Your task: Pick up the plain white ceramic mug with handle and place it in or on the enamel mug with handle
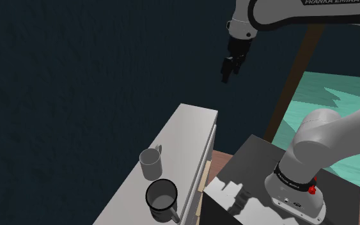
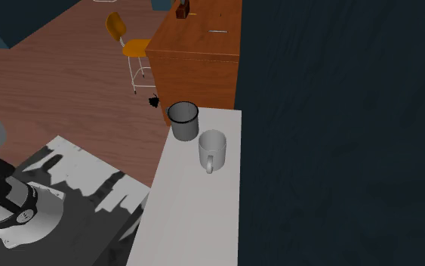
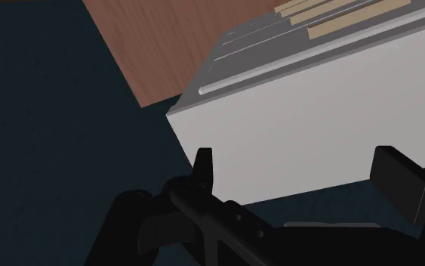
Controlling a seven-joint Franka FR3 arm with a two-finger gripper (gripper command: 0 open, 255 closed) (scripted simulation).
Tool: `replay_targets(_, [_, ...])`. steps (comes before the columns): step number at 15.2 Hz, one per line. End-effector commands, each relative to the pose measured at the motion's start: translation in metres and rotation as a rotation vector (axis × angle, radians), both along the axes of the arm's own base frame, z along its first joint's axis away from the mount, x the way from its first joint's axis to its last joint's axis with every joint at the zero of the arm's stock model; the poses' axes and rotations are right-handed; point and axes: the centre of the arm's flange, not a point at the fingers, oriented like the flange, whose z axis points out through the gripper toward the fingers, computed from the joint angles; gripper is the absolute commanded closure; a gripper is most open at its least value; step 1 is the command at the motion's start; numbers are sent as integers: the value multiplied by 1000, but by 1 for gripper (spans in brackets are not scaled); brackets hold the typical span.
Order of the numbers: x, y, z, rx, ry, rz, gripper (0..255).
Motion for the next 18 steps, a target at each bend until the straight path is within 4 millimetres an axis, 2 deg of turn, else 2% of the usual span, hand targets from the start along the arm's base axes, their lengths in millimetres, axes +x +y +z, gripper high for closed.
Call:
replay_targets(1, [0, 0, 0, 0, 0, 0, 0])
replay_targets(18, [25, 200, -94, 16, -36, -31, 0])
